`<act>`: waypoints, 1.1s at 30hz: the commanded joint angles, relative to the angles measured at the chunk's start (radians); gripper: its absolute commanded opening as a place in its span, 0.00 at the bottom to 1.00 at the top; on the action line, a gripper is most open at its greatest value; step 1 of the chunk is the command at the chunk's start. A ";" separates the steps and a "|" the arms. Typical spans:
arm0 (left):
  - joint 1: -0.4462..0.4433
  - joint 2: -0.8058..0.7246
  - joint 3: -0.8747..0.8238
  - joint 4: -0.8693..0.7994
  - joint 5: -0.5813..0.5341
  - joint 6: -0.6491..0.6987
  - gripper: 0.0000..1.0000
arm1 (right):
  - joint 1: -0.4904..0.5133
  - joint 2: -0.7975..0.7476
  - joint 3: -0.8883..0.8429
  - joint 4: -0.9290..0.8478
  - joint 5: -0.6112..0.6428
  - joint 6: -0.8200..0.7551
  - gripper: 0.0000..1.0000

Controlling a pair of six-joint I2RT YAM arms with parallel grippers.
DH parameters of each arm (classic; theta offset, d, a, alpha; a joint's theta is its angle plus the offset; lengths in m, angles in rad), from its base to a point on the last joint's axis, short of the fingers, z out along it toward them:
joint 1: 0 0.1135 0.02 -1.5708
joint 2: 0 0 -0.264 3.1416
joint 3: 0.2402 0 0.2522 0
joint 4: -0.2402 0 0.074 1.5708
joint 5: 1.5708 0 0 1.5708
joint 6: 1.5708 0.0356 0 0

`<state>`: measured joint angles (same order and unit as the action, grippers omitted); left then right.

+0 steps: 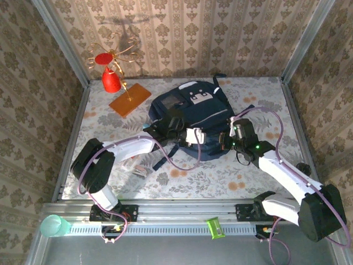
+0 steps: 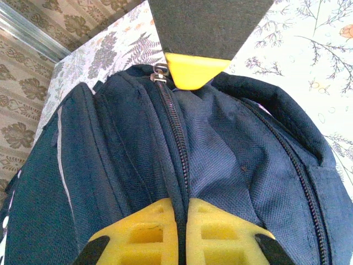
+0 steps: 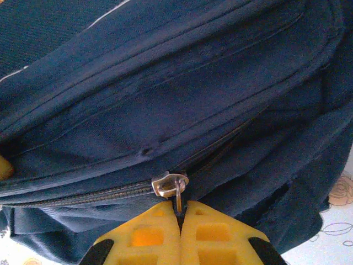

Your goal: Pack the student bag

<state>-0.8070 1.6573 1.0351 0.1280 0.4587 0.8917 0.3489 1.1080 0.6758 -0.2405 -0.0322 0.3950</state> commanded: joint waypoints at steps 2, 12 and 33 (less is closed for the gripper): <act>0.117 -0.047 -0.045 0.004 -0.032 0.005 0.00 | -0.053 -0.008 0.032 -0.075 0.082 -0.014 0.00; 0.093 -0.151 -0.118 -0.047 -0.076 -0.167 0.54 | 0.061 -0.045 -0.036 0.162 -0.187 -0.028 0.00; -0.061 0.060 0.116 -0.140 -0.195 -0.085 0.23 | 0.107 -0.065 -0.063 0.169 -0.164 -0.006 0.00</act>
<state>-0.8700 1.7069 1.1366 0.0090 0.2897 0.7792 0.4431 1.0721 0.6102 -0.0795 -0.1940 0.3950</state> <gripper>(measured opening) 0.267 0.066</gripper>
